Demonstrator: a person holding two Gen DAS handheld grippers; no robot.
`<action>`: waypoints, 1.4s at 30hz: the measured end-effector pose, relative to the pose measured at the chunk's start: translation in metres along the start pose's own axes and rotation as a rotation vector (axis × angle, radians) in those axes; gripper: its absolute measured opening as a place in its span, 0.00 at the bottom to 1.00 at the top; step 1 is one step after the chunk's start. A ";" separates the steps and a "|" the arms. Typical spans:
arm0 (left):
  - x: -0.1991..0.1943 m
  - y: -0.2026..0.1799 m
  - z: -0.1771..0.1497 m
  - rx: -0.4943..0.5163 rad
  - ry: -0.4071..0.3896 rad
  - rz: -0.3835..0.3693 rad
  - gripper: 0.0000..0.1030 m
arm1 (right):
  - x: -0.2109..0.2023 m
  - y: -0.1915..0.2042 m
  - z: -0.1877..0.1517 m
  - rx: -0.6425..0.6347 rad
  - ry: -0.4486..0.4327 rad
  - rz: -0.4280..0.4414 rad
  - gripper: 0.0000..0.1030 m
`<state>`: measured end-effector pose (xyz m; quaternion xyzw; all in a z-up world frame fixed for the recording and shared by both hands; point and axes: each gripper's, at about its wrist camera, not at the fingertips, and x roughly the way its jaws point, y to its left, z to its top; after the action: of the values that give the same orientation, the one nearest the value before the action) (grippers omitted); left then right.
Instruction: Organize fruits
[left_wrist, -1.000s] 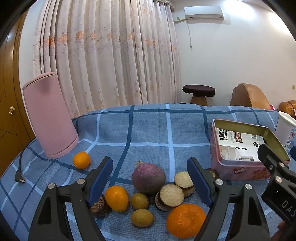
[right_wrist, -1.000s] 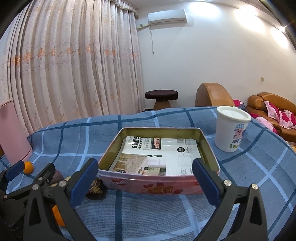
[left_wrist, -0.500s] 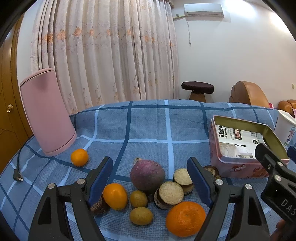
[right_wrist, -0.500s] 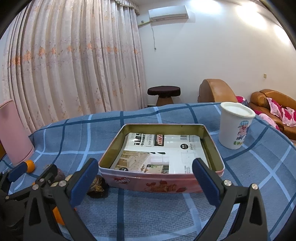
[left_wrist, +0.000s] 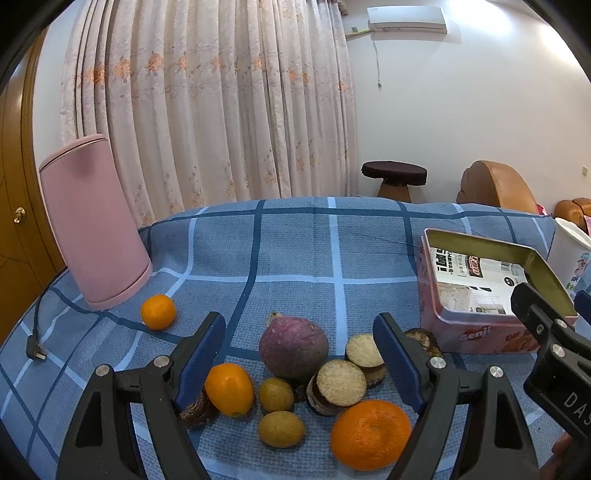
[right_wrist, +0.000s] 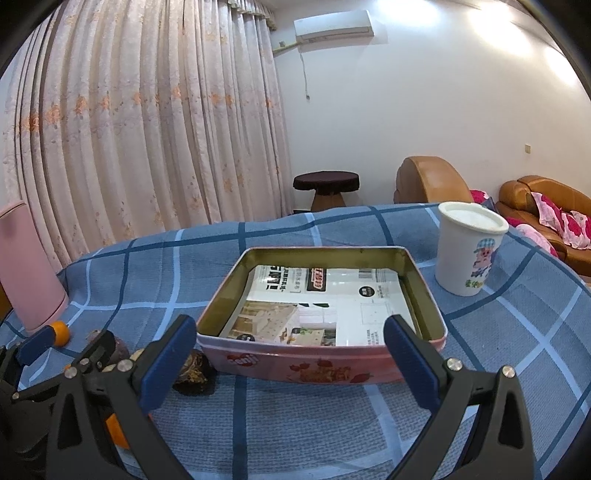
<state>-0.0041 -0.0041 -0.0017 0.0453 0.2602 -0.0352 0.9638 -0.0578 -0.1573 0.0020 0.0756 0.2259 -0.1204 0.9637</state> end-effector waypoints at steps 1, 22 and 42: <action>0.000 0.000 0.000 -0.001 0.001 0.000 0.81 | 0.000 0.000 0.000 0.002 0.000 0.001 1.00; 0.007 0.024 0.006 0.027 0.078 -0.015 0.81 | 0.011 0.001 -0.005 0.008 0.133 0.154 0.91; -0.023 0.069 -0.019 0.005 0.173 -0.169 0.72 | 0.017 0.071 -0.043 -0.246 0.395 0.596 0.55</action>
<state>-0.0269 0.0676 -0.0019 0.0284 0.3450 -0.1128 0.9314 -0.0420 -0.0845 -0.0372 0.0437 0.3880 0.2103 0.8963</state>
